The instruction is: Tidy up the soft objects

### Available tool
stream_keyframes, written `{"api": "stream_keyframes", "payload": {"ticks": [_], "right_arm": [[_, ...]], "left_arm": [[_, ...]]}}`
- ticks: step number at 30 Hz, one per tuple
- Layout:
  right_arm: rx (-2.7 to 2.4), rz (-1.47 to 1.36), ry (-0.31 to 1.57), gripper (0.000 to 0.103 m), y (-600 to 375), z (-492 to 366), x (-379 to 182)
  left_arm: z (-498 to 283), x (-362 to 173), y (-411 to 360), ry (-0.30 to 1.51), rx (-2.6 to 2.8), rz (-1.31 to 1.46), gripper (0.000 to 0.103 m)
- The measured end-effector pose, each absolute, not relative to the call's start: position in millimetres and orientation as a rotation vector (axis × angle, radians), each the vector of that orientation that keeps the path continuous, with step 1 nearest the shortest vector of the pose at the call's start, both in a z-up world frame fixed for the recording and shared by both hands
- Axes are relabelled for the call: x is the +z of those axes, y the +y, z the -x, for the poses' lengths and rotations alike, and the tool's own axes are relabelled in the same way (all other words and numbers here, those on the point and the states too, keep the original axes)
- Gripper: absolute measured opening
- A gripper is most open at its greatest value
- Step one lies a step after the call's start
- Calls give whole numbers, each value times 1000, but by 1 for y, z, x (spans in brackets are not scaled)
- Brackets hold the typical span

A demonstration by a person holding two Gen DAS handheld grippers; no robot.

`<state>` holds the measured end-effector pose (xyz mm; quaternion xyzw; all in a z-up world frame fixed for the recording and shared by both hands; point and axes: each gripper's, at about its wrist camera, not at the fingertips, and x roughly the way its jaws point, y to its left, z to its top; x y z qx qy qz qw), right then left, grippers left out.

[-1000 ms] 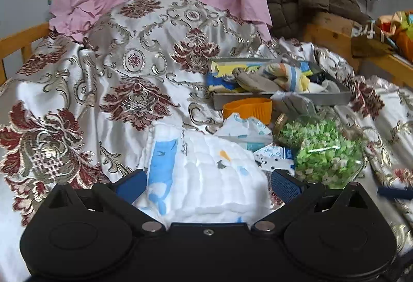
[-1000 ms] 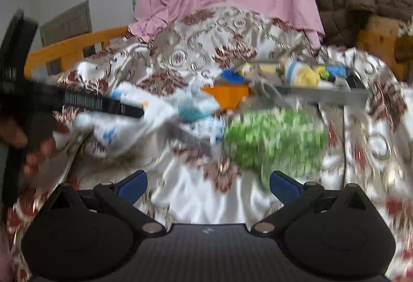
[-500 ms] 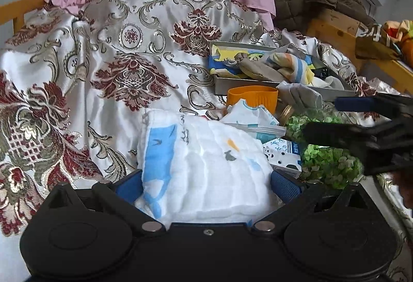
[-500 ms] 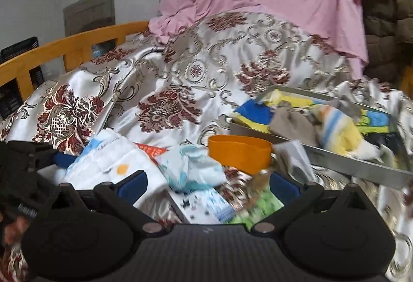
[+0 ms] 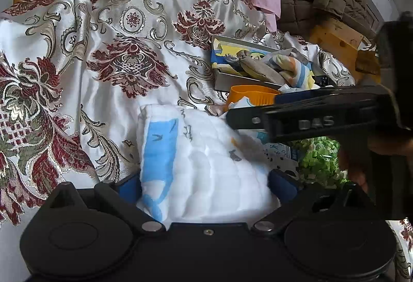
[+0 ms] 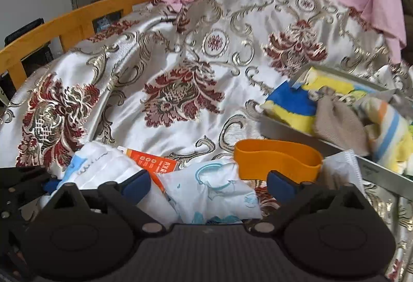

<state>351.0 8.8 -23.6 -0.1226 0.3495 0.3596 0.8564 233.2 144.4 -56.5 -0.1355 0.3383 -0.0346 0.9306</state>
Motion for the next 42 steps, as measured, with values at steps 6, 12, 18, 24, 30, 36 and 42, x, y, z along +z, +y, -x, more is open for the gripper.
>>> {"api": "stream_keyframes", "payload": {"ticks": [6,12,18,24,30,36,42], "right_arm": [[770,238,796,91,15,-361,-31],[764,216,829,86,13,-365,-32],[751,191,850,83,10,-367,-32],[739,185,846,79,9,-365,-32],[725,173,843,78,8,-362,-32],[696,147,825,72,6,-356,-31],[654,88,792,67,2,-347,-34]], "left_arm": [[-234,-56,149,698,-72,313,93],[-235,-56,150,702,-72,321,91],[-235,-55,151,704,-68,325,90],[-235,-55,150,703,-63,319,90],[-236,-55,151,711,-63,330,90],[-237,-54,153,720,-61,349,90],[-237,-53,153,723,-66,359,81]]}}
